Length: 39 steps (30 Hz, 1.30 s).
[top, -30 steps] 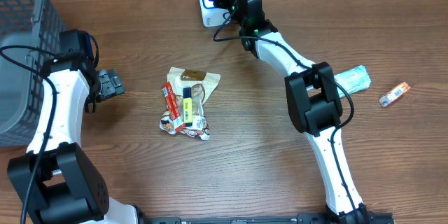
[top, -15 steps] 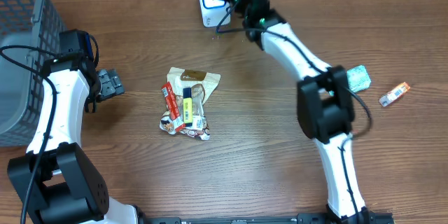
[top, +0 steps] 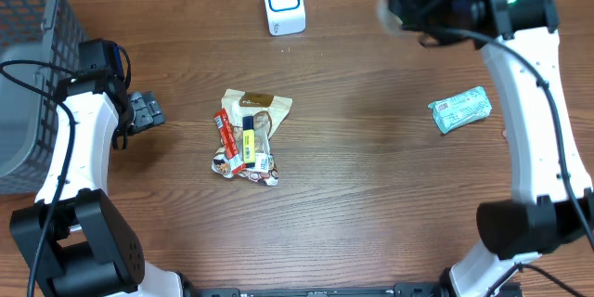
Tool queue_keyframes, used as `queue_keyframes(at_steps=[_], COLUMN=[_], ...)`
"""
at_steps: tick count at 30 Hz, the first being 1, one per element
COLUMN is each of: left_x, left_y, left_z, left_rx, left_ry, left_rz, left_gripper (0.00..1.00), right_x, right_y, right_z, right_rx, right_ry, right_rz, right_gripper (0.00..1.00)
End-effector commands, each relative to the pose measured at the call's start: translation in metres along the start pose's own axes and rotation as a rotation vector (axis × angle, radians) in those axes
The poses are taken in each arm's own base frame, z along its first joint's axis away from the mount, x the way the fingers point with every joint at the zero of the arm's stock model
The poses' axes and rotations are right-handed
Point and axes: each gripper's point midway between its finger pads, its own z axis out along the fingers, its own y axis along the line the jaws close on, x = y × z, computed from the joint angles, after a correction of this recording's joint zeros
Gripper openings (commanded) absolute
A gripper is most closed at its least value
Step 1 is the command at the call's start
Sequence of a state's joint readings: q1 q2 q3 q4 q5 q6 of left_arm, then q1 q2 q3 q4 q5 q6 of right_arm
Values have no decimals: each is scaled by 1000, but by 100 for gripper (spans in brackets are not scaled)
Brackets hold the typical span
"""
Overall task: Scan the item barcode
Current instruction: 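Carry the jar right and set it beside the wipes pack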
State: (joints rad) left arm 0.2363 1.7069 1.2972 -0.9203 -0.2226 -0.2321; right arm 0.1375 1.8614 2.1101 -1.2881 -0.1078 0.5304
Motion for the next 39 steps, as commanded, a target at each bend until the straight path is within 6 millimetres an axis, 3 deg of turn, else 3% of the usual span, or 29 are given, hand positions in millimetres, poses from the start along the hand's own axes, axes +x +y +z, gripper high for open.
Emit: queue_keyframes(at_steps=[1, 5, 12, 16, 20, 23, 25, 27, 33, 35, 39], left_x=[-7, -7, -7, -7, -7, -7, -7, -7, -7, -7, -7], left_y=[2, 2, 3, 3, 3, 3, 3, 3, 2, 2, 3], left_z=[-10, -10, -10, -10, -10, -10, -10, -10, -10, -10, -10], left_rx=[-5, -5, -5, -6, -5, -5, -5, -5, -5, -5, -5], left_ry=[-34, -34, -34, -34, -34, -34, -34, -34, -35, -35, -34], left_rz=[5, 5, 5, 5, 5, 5, 5, 5, 5, 5, 5], left_gripper=[100, 100, 100, 100, 100, 100, 100, 100, 100, 100, 100], right_x=[24, 62, 100, 111, 117, 118, 117, 116, 113, 113, 112], right_y=[-55, -116, -205, -233, -250, -258, -261, -261, -260, -260, -260], right_z=[29, 46, 68, 75, 82, 86, 86, 87, 88, 89, 89], right_rx=[149, 305, 554, 601, 612, 613, 613, 611, 607, 605, 605], right_ry=[165, 339, 439, 451, 448, 440, 436, 431, 419, 416, 415], right_rz=[-51, -13, 45, 100, 149, 166, 174, 173, 172, 172, 172], right_gripper=[4, 4, 4, 4, 8, 34, 43, 60, 77, 87, 92])
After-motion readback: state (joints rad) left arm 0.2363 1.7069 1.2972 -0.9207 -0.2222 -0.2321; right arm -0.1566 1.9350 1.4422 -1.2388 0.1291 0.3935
